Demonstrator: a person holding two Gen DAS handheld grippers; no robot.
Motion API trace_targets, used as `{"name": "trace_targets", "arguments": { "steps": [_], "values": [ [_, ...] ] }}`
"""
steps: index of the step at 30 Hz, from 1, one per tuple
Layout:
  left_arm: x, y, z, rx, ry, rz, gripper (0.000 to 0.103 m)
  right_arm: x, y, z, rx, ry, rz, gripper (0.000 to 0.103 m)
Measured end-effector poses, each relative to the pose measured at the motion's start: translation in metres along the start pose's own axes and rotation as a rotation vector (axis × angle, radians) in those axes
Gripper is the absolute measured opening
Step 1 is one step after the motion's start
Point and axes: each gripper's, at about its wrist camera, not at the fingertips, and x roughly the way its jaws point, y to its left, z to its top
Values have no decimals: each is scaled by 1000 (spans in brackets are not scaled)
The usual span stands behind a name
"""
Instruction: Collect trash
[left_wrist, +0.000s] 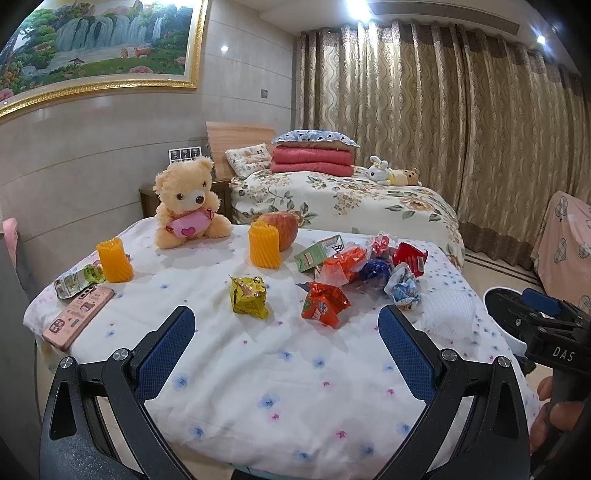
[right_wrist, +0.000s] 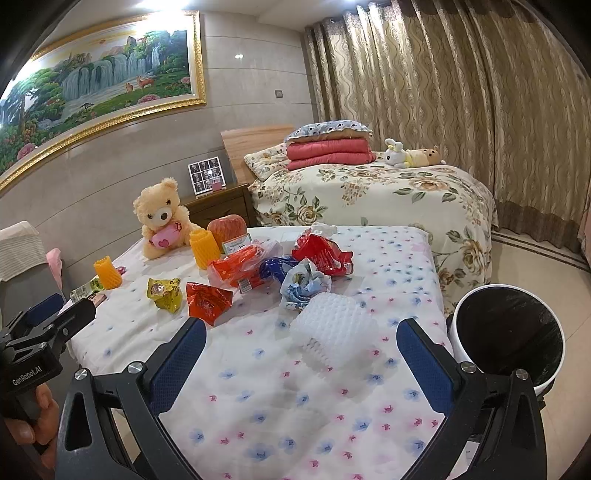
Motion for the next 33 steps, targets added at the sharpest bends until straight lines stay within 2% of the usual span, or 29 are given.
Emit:
{"name": "trace_targets", "arguments": {
  "steps": [33],
  "values": [
    [0, 1, -1, -4, 3, -4, 102, 0, 2, 0, 2, 1, 5, 103]
  ]
}}
